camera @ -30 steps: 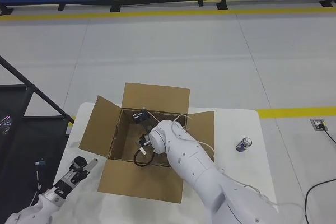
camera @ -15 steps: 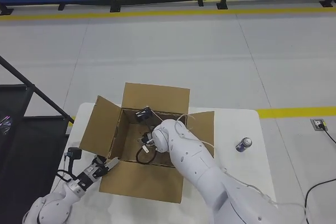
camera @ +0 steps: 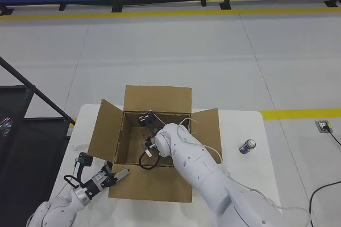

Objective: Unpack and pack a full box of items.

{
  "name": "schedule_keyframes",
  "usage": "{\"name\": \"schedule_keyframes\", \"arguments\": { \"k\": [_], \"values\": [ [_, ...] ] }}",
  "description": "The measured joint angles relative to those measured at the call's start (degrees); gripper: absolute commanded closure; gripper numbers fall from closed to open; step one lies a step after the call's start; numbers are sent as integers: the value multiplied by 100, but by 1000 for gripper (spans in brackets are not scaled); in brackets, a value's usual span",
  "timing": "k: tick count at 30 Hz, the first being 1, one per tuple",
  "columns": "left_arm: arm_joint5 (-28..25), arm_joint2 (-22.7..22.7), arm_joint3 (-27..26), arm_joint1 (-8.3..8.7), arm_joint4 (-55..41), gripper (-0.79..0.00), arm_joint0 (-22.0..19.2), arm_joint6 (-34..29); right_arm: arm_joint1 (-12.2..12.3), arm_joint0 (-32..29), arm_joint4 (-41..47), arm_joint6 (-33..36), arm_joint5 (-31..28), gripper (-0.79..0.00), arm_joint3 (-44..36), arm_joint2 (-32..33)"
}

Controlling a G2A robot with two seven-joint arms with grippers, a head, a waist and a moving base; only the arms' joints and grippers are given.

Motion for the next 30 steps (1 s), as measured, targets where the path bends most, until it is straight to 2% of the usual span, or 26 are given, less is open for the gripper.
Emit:
{"name": "schedule_keyframes", "arguments": {
  "k": [7, 11, 13, 15, 18, 20, 21, 23, 26, 28, 30],
  "values": [
    [-85, -167, -191, 55, -49, -785, 223, 50, -42, -69, -176, 93, 151, -785, -29, -24],
    [-98, -375, -267, 85, -256, -785, 378, 202, -64, -114, -239, 97, 170, -720, -13, -24],
    [-120, -495, -296, 105, -429, -785, 458, 205, -77, -144, -273, 108, 176, -717, -3, -24],
    [-119, -589, -310, 123, -555, -785, 505, 188, -88, -172, -301, 108, 185, -659, 2, -25],
    [-120, -689, -321, 145, -744, -785, 555, 155, -103, -206, -353, 78, 214, -613, 20, -25],
    [-139, -744, -334, 161, -874, -785, 583, 114, -112, -228, -400, 18, 253, -610, 33, -28],
    [-141, -768, -342, 168, -906, -785, 595, 104, -115, -237, -431, -18, 284, -554, 38, -34],
    [-142, -812, -363, 180, -960, -785, 627, 104, -126, -264, -507, -122, 369, -379, 40, -49],
    [-143, -851, -374, 193, -1017, -785, 664, 121, -135, -296, -562, -275, 450, -345, 51, -45],
    [-150, -871, -379, 202, -1047, -785, 684, 129, -139, -299, -565, -288, 449, -283, 66, -26],
    [-155, -888, -382, 209, -1068, -785, 701, 138, -139, -295, -554, -271, 428, -256, 82, -4]
  ]
}}
